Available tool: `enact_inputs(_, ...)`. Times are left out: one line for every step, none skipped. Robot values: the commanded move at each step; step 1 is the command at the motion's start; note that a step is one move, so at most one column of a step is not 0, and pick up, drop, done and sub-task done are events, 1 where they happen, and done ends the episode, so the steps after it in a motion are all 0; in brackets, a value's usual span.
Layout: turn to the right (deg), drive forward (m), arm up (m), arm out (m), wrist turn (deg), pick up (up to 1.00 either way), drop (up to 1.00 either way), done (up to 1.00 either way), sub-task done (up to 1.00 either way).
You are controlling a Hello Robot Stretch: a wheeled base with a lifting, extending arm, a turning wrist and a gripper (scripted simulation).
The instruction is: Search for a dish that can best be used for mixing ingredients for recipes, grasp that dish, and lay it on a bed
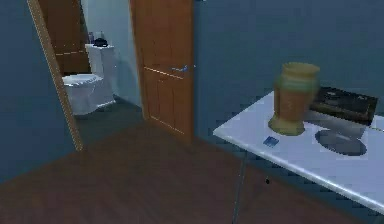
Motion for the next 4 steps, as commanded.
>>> enact_inputs(-30.0, 0.0, 0.0, 0.0, 0.0, 0.0, 0.0, 0.0, 0.0)
enact_inputs(0.0, 0.0, 0.5, 0.0, 0.0, 0.0, 0.0, 0.0, 0.0)
enact_inputs(0.0, 0.0, 0.38, 0.0, 0.0, 0.0, 0.0, 0.0, 0.0)
enact_inputs(0.0, 0.0, 0.0, 0.5, 0.0, 0.0, 0.0, 0.0, 0.0)
